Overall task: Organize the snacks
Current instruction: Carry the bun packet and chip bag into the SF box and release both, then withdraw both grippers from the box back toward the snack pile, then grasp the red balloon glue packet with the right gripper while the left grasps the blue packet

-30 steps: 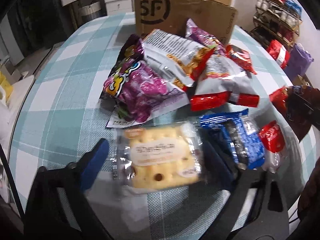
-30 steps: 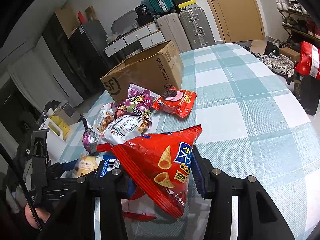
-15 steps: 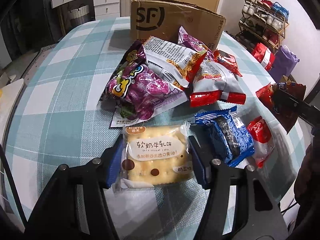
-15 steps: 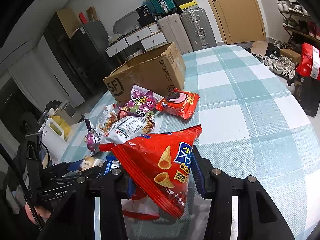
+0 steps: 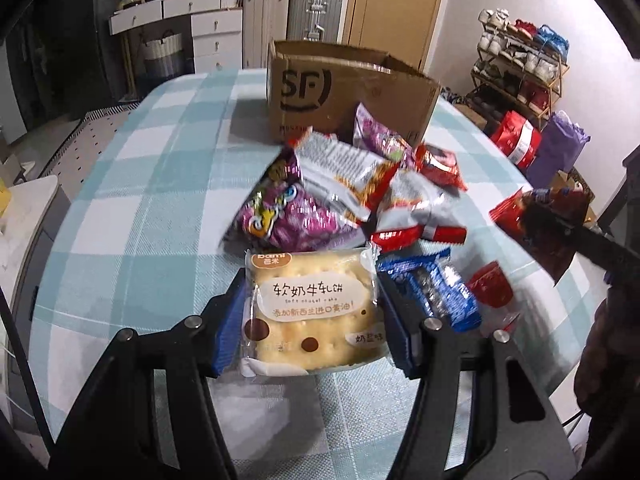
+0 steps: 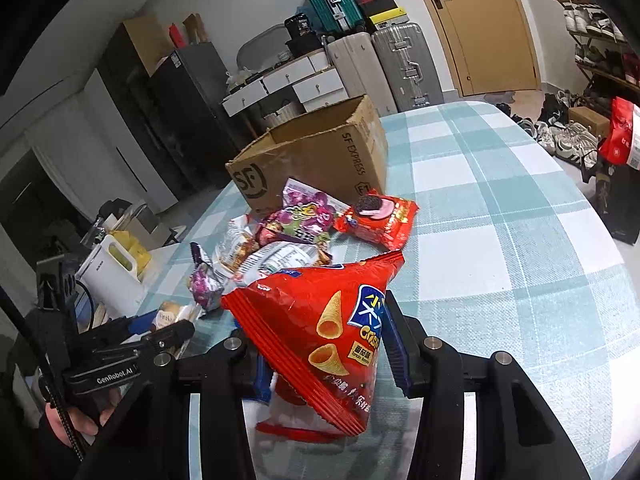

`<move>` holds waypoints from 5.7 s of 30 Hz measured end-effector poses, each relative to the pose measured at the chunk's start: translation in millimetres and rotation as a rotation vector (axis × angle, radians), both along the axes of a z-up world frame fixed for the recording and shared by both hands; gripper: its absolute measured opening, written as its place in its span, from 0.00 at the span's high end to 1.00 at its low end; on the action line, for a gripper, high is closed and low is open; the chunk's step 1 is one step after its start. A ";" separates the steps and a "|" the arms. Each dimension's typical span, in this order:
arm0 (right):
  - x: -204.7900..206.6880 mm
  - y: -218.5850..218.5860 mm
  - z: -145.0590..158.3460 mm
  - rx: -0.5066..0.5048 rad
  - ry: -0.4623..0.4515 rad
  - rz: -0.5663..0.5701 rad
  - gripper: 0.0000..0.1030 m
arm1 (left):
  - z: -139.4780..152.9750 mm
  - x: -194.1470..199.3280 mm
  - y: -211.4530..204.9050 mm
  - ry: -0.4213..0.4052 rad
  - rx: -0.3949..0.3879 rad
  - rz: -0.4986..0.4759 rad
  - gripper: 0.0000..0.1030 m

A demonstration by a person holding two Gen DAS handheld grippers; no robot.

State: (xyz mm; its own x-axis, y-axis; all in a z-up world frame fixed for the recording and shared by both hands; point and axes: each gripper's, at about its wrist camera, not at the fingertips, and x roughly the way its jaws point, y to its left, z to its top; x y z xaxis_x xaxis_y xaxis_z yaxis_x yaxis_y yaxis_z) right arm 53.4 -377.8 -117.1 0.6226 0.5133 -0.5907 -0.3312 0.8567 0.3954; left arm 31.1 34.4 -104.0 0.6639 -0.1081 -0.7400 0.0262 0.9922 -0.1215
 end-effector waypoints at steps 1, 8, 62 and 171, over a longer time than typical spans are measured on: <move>-0.7 1.3 1.5 0.000 -0.002 0.003 0.55 | 3.3 -0.2 0.0 -0.006 -0.002 -0.001 0.44; -1.4 14.6 15.2 0.016 -0.023 0.044 0.55 | 33.3 5.9 3.1 -0.066 -0.020 -0.010 0.44; 252.2 82.7 76.1 -0.038 -0.055 0.111 0.46 | 88.5 341.7 -11.0 -0.048 -0.032 -0.157 0.28; -11.2 40.4 -44.5 -0.264 0.078 0.031 0.08 | -4.9 -5.9 -18.1 0.023 -0.001 0.062 0.01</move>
